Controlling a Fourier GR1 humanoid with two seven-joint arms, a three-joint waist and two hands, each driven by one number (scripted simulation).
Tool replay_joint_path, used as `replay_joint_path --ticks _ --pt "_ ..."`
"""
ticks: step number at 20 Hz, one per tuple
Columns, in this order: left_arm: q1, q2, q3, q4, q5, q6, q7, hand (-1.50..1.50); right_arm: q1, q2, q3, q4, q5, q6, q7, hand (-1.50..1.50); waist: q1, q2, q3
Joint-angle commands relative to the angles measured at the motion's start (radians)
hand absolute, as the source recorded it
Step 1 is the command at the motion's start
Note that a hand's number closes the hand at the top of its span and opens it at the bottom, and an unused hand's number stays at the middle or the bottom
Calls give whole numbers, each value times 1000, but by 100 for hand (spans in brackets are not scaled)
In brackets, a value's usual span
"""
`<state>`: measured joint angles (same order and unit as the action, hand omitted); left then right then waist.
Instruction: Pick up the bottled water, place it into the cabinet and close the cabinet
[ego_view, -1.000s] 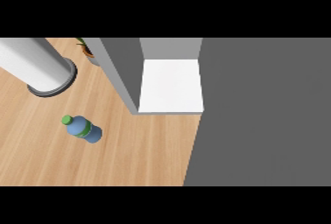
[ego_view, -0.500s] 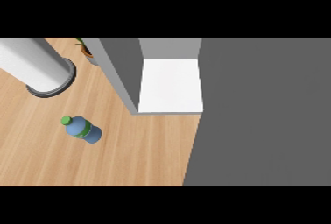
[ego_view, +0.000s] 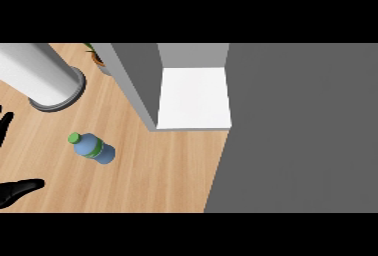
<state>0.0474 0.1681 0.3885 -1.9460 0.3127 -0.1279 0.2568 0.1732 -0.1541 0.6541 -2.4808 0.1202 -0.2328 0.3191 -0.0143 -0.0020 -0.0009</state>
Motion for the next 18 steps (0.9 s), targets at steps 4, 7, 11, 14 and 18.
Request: replay_joint_path --ticks 4,7,11,14,18 --pt "-55 -11 -25 215 -90 -16 -142 -150 16 -71 -64 -95 21 12 9 -150 4 2 1" --pt "-70 -6 -32 316 -106 -44 -202 -150 -34 -21 25 -85 107 -35 67 -150 6 2 0" --pt "-66 -15 -51 402 -155 -58 -285 -150 -13 -55 55 -130 125 -50 78 -150 1 0 0" --pt "-94 -23 -57 488 -174 -53 -342 -150 22 -54 117 -92 170 -86 38 -150 -2 0 0" --pt "-109 -63 -98 573 -221 -43 -431 -150 22 -114 -14 -130 35 -54 12 -150 -2 2 1"
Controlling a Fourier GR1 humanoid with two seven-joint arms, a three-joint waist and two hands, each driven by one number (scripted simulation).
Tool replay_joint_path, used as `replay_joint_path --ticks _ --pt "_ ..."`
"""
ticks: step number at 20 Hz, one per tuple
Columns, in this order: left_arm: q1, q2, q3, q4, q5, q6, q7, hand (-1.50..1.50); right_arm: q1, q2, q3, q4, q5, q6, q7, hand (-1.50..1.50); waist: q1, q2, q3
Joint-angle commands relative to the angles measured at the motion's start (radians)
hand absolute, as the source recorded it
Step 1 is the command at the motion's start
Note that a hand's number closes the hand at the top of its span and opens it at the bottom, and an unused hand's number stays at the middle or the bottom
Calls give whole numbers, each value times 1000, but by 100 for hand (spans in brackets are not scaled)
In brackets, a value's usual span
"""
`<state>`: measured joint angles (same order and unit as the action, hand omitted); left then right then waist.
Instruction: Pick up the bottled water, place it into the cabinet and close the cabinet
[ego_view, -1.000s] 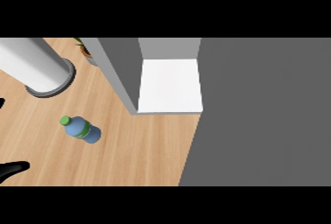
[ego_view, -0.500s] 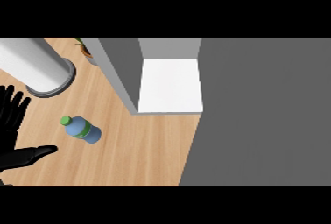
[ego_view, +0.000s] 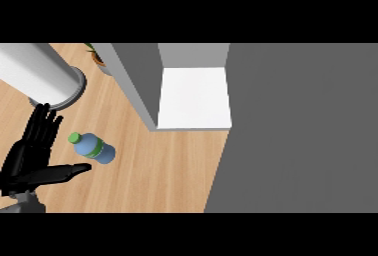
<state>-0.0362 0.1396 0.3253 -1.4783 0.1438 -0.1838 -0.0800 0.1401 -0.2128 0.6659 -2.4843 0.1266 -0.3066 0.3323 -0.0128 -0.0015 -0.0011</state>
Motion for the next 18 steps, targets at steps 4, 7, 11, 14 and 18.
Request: replay_joint_path --ticks 4,7,11,14,18 --pt "-28 -6 -17 160 -26 -18 -105 -150 18 -27 21 -125 115 -22 55 -150 3 0 0" --pt "-75 -26 -30 276 -58 5 -195 -150 -28 -1 25 -50 117 -30 62 -150 5 1 0" --pt "-76 -32 -28 386 -88 11 -276 -150 58 -89 41 -161 102 -35 44 -150 -8 0 0" --pt "-71 -55 -47 400 -99 29 -309 -150 20 -51 99 -141 160 -69 74 -150 1 -1 0" --pt "-93 -30 -22 555 -110 18 -444 -150 37 -92 8 -88 30 -50 -29 -150 2 2 1"
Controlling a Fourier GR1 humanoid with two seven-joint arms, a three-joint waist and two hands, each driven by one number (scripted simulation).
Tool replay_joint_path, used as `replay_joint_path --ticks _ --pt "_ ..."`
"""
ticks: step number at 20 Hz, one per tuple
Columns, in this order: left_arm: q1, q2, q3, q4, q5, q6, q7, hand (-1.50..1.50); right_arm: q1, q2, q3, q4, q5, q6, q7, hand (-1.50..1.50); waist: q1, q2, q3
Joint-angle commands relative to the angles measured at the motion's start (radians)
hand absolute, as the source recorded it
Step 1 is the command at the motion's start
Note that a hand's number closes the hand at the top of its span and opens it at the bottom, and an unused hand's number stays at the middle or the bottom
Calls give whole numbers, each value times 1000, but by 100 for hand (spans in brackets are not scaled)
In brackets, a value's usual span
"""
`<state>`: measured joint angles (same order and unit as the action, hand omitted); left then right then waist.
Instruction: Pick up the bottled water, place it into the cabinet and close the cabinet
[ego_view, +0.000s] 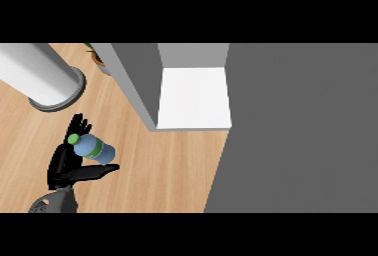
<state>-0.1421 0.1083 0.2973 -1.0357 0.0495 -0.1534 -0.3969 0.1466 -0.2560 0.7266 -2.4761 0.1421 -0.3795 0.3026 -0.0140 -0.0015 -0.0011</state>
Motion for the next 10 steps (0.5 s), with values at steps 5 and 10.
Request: replay_joint_path --ticks 5,10 --pt "10 22 18 117 6 -9 -112 -150 -9 -38 28 -126 124 -5 73 -150 8 -1 0" --pt "-100 -9 8 314 -42 74 -225 -150 4 -47 -22 -73 48 -7 6 -150 4 2 0"
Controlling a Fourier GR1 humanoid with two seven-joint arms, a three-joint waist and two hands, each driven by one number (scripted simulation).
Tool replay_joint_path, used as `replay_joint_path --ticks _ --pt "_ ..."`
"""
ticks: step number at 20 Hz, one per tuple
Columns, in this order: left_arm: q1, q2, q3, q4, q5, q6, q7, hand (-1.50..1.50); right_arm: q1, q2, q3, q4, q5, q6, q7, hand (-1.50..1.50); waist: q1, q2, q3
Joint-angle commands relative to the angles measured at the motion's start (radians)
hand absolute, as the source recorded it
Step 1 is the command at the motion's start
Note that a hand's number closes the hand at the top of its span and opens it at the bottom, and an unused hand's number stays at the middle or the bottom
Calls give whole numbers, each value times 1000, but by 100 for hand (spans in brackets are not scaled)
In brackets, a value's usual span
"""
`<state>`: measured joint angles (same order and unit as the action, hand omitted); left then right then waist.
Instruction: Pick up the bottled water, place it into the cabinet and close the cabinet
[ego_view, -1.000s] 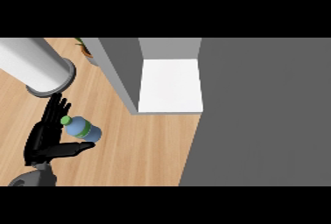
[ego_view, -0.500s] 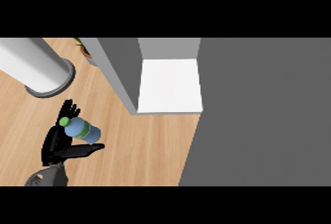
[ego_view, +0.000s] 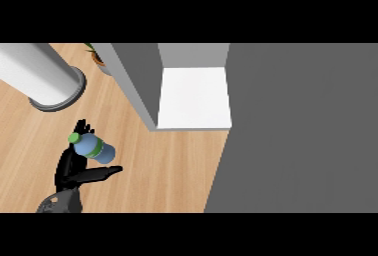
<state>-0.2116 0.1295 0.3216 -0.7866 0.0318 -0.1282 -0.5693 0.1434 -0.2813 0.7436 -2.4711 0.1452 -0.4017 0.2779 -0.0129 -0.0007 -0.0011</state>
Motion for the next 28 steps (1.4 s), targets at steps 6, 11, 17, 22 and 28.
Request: replay_joint_path --ticks 6,11,17,22,28 --pt "-22 5 6 199 9 -63 -200 -150 -1 -21 20 -124 116 -2 89 -150 -1 0 -1" --pt "-74 43 30 241 61 -130 -183 -150 -35 15 22 -108 107 -13 119 -150 5 0 0" --pt "-100 22 37 250 94 -140 -175 150 -16 -27 55 -168 158 -37 156 -150 0 -3 0" --pt "-117 24 35 263 125 -169 -170 150 11 -19 57 -58 129 -36 61 -150 6 -2 1" --pt "-114 10 24 300 132 -222 -240 150 -91 23 4 -50 103 -37 130 -150 10 0 0"
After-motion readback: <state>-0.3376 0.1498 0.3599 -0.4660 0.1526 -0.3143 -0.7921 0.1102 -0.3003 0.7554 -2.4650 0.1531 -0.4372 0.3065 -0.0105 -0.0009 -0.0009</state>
